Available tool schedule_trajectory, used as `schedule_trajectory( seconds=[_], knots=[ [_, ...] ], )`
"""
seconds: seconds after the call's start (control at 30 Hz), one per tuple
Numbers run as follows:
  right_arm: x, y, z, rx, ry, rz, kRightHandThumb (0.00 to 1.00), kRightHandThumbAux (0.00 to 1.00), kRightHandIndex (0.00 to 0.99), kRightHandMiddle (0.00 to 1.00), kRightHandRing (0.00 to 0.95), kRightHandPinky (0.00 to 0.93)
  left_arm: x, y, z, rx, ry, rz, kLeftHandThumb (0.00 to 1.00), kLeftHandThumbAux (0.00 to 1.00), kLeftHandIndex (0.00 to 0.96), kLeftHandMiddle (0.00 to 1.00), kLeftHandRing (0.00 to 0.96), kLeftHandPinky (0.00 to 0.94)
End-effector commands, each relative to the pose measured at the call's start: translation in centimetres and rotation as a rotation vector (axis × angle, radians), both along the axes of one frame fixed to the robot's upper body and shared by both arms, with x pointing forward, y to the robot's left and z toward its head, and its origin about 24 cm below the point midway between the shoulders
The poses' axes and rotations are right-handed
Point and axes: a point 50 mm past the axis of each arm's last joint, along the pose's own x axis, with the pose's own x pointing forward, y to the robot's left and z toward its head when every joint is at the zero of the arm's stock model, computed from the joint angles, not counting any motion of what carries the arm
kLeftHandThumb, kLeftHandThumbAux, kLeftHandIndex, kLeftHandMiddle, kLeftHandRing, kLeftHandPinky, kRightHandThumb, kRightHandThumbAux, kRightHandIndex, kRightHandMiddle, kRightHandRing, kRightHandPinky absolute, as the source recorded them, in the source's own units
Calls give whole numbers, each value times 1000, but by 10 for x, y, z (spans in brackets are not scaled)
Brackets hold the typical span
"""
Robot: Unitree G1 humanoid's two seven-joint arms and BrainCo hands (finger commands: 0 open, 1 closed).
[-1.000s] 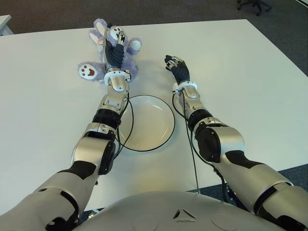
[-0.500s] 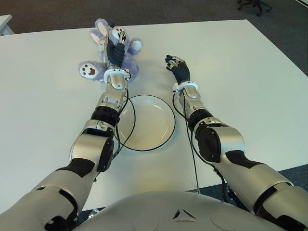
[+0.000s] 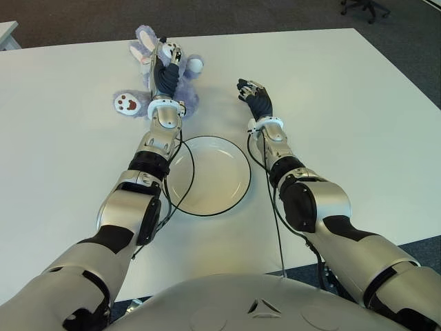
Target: Put the doll into the plate.
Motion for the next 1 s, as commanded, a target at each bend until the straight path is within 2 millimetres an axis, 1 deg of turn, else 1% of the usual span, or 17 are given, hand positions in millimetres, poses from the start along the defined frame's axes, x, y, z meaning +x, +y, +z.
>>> schedule_trajectory(
  seconds=[0.03,0.2,0.23,0.4,0.6,0.73,0.8,0.83,0.87,0.9,1.0],
  knots=[
    [-13,-1,-29,10,126,1,705,734,401,174,138,157,-2,3,-16,31,69,6,540,165,0,120,90,36],
    [-13,-1,-29,13,123,2,705,734,401,170,133,163,-2,3,-15,53,63,7,545,161,0,133,115,71],
    [-13,0,-29,13,123,2,706,734,400,171,135,163,-2,4,-15,54,62,7,548,162,0,136,114,58],
    [-13,0,-29,12,124,3,706,734,400,169,134,160,-2,4,-14,59,65,3,553,165,0,137,116,50],
    [-13,0,-30,12,124,1,707,734,400,169,135,158,-2,4,-15,54,77,0,558,179,0,133,115,76],
    [-13,0,-30,16,131,-2,706,734,401,168,133,156,-2,4,-16,61,95,-1,565,197,0,149,126,84],
    [-13,0,-30,16,134,-2,705,734,401,168,133,161,-2,4,-17,69,101,-1,566,211,23,173,142,103],
    [-13,0,-30,15,135,-2,705,734,402,168,135,164,-2,4,-17,73,103,0,569,218,55,188,153,125],
    [-13,0,-30,12,137,-3,704,734,402,168,135,165,-2,4,-17,79,107,2,570,220,60,191,155,129],
    [-13,-1,-30,11,138,-3,704,734,402,169,135,162,-2,4,-17,83,109,3,581,234,111,215,173,164],
    [-13,-1,-31,12,141,-5,704,734,402,169,135,161,-3,4,-19,101,118,12,585,239,128,223,180,175]
  ],
)
